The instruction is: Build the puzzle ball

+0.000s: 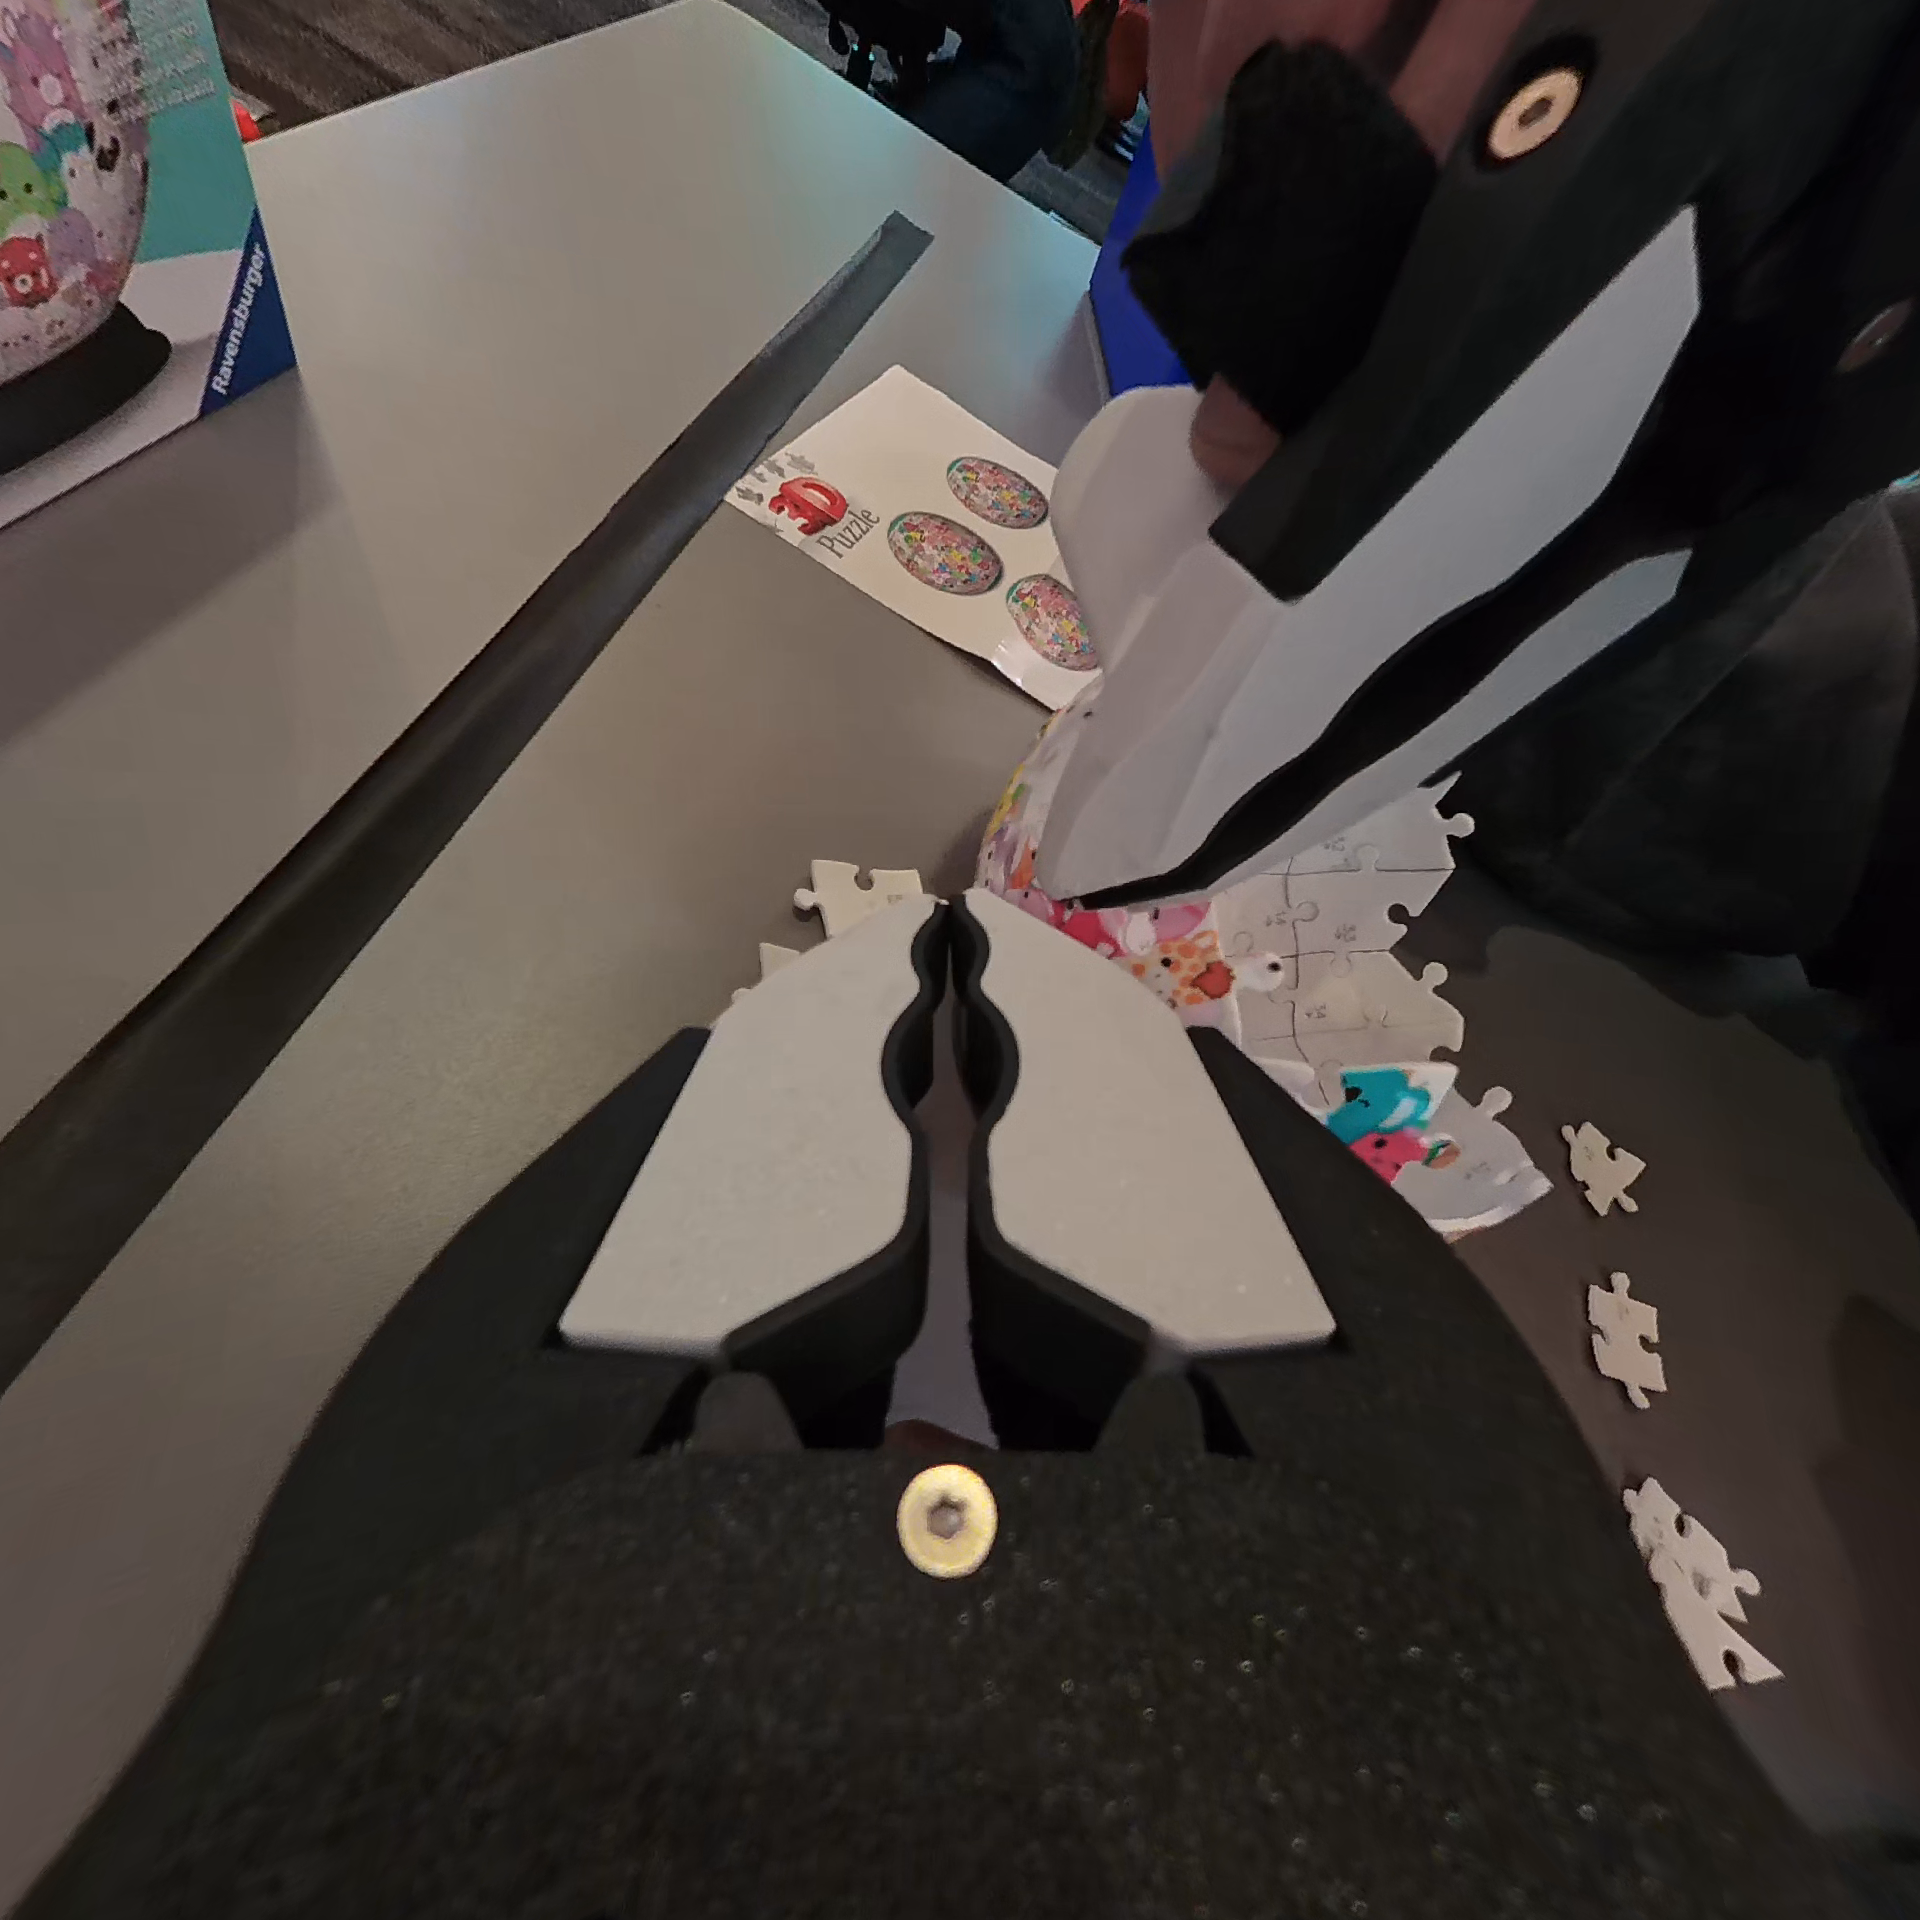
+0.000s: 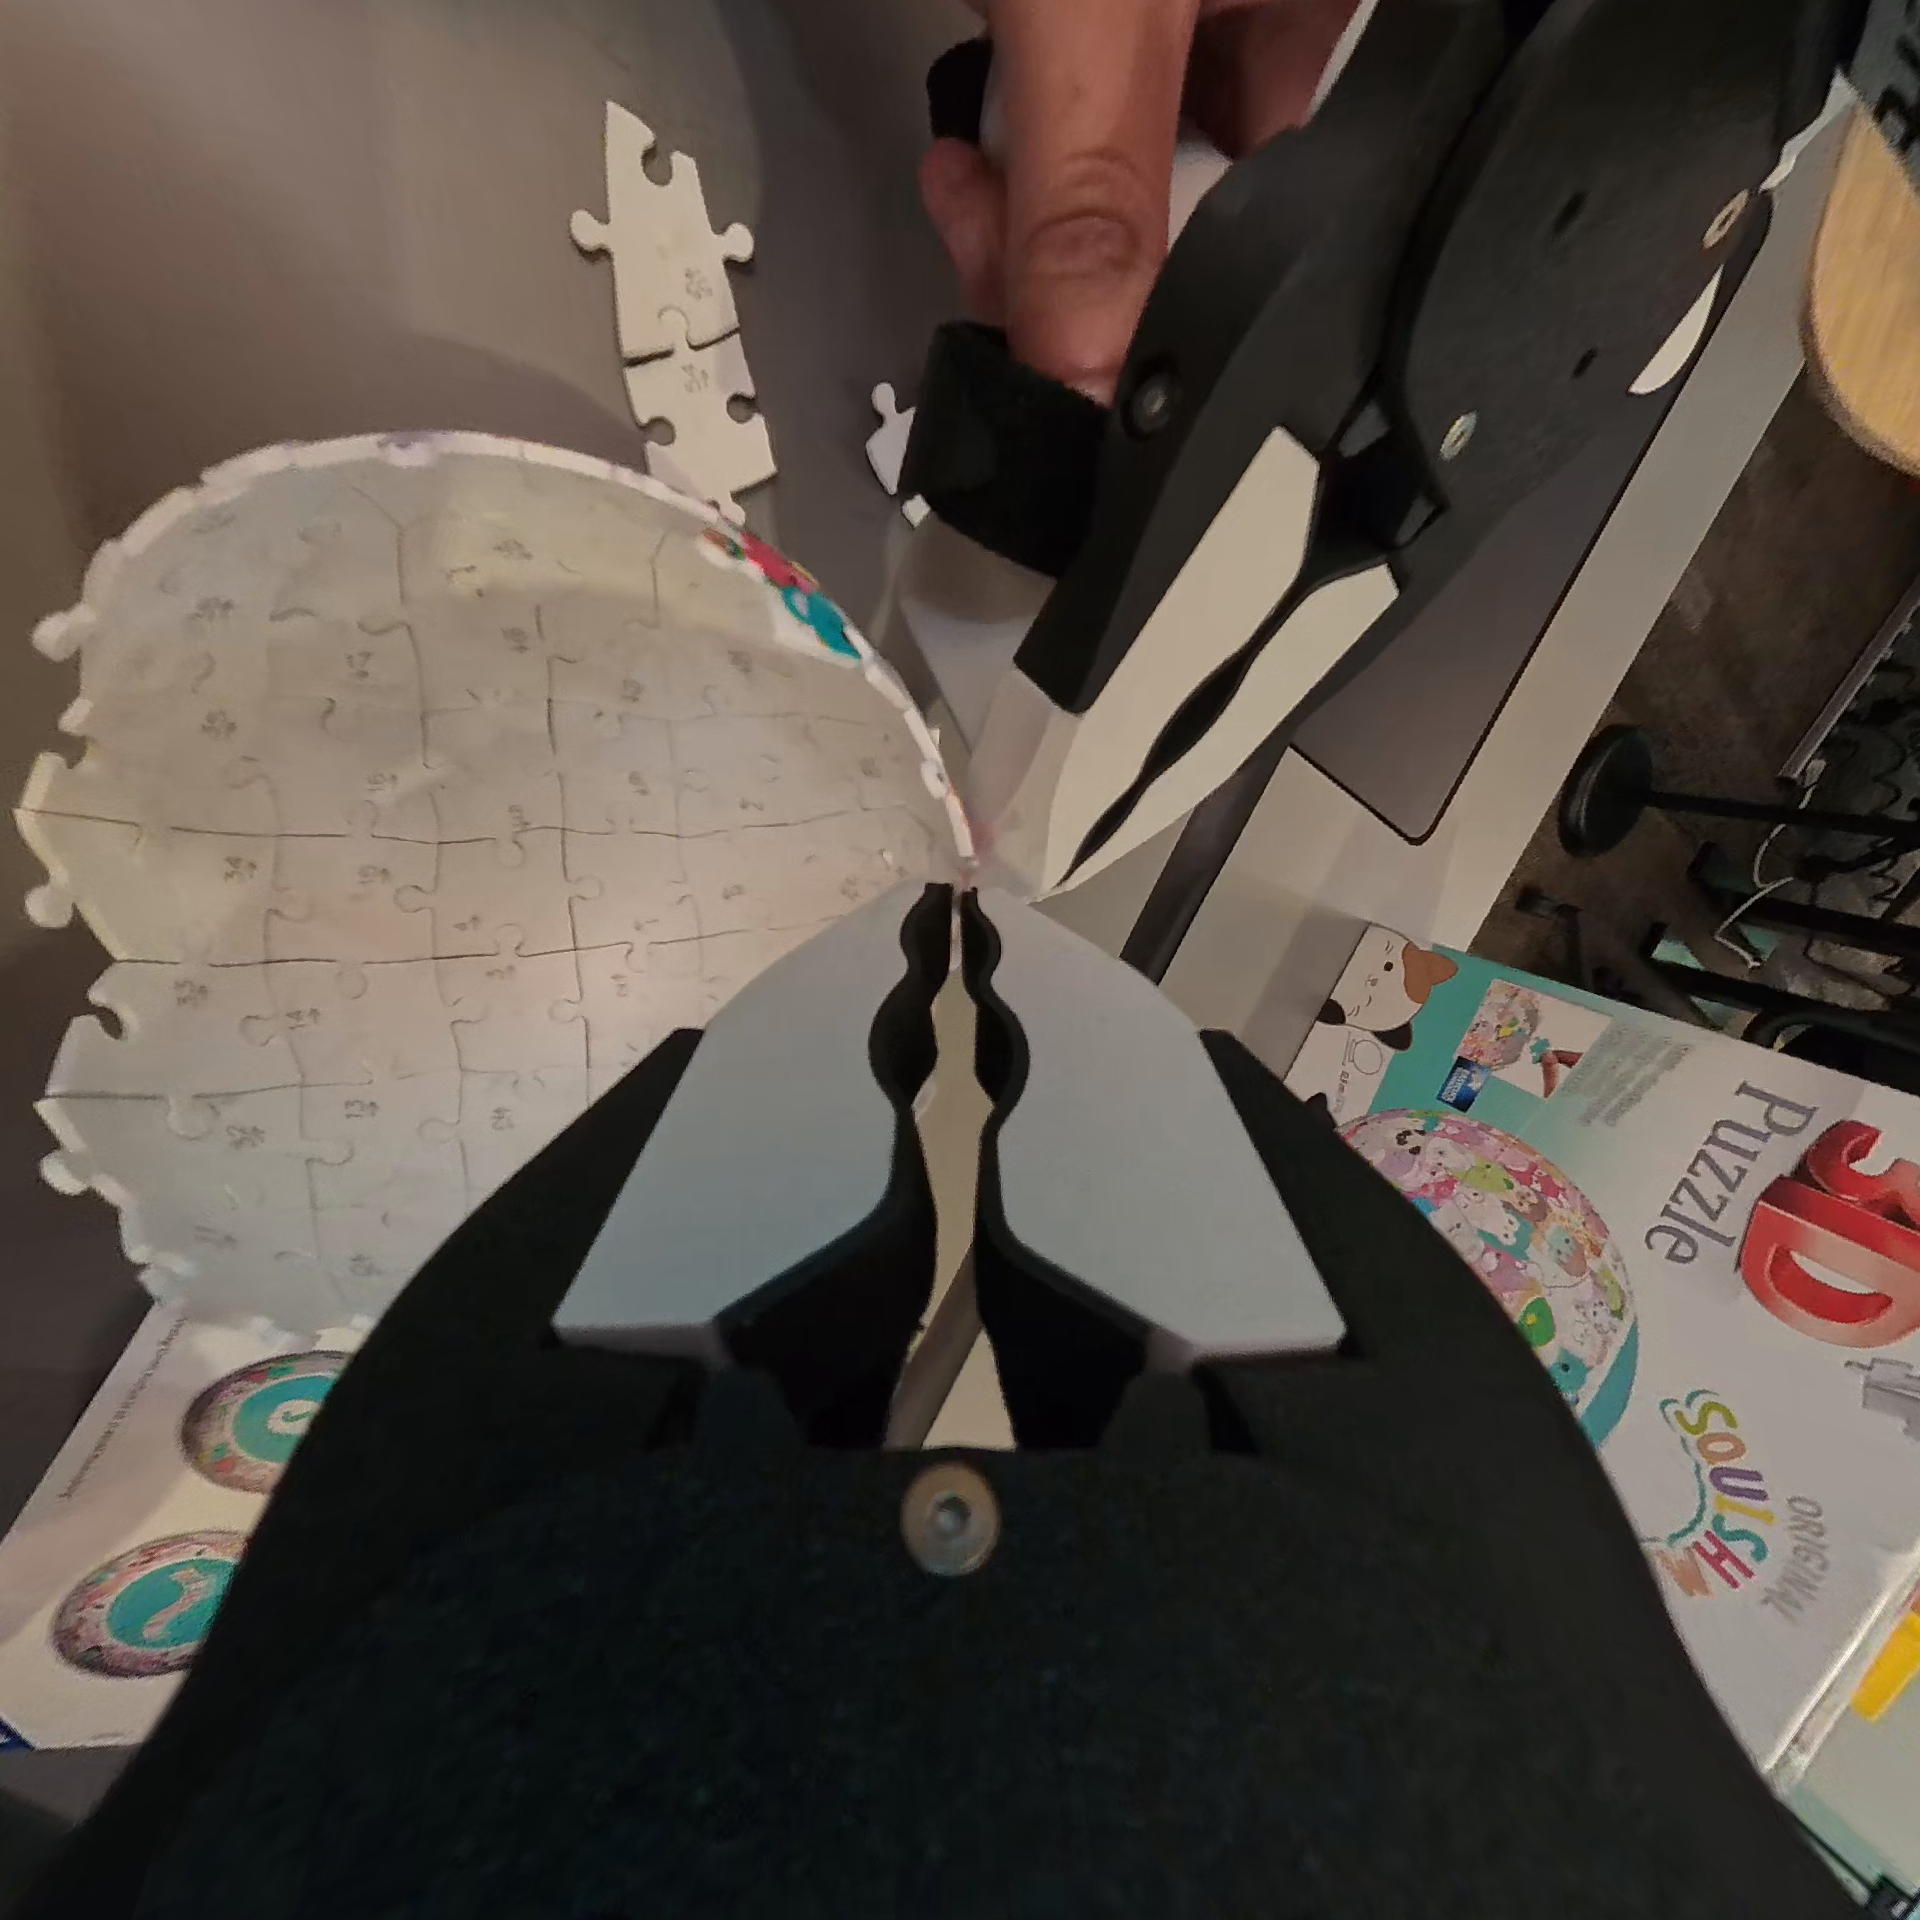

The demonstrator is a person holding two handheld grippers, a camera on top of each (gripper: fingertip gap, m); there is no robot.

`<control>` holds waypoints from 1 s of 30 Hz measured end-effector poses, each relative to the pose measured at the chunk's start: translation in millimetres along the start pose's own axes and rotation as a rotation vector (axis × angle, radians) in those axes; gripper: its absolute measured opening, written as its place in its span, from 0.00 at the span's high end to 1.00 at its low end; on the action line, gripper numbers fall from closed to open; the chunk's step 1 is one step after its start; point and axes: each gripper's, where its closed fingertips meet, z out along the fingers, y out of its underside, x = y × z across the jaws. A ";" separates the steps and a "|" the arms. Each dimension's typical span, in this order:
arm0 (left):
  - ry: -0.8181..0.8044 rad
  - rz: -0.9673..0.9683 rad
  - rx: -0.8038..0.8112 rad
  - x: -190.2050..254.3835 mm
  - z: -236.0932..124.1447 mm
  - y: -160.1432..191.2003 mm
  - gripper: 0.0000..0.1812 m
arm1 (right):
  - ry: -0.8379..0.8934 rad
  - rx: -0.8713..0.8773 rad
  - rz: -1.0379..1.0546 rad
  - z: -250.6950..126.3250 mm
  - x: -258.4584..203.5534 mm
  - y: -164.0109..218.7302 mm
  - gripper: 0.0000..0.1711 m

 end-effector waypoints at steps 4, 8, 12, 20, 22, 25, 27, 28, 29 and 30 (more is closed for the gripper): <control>0.000 0.002 0.000 0.2 0.0 -0.3 1.00 | 0.008 0.017 -0.027 0.6 0.5 -0.9 0.99; -0.021 -0.003 -0.022 -4.6 2.0 4.0 1.00 | 0.020 0.021 -0.050 1.8 1.1 -1.6 0.99; -0.094 -0.008 -0.092 -18.8 6.7 17.5 1.00 | 0.035 0.035 -0.066 2.2 3.7 -0.6 0.99; -0.100 -0.008 -0.163 -26.8 21.0 26.3 1.00 | 0.042 0.081 -0.056 2.7 7.5 -0.8 0.99; -0.095 -0.012 -0.159 -26.6 19.7 25.9 1.00 | 0.046 0.080 -0.059 3.5 8.1 -0.9 0.99; -0.086 -0.017 -0.135 -24.9 15.7 22.3 1.00 | 0.050 0.076 -0.068 4.7 8.1 -1.6 0.99; -0.078 -0.023 -0.118 -24.6 12.7 20.0 1.00 | 0.053 0.075 -0.072 5.3 8.2 -2.2 0.99; -0.073 -0.029 -0.111 -24.4 11.5 19.3 1.00 | 0.055 0.075 -0.073 5.6 8.6 -2.3 0.99; -0.074 -0.033 -0.108 -24.9 10.3 19.1 1.00 | 0.058 0.076 -0.074 5.9 9.1 -2.5 0.99; -0.074 -0.035 -0.106 -25.3 9.5 19.4 1.00 | 0.059 0.076 -0.075 6.2 9.3 -2.7 0.99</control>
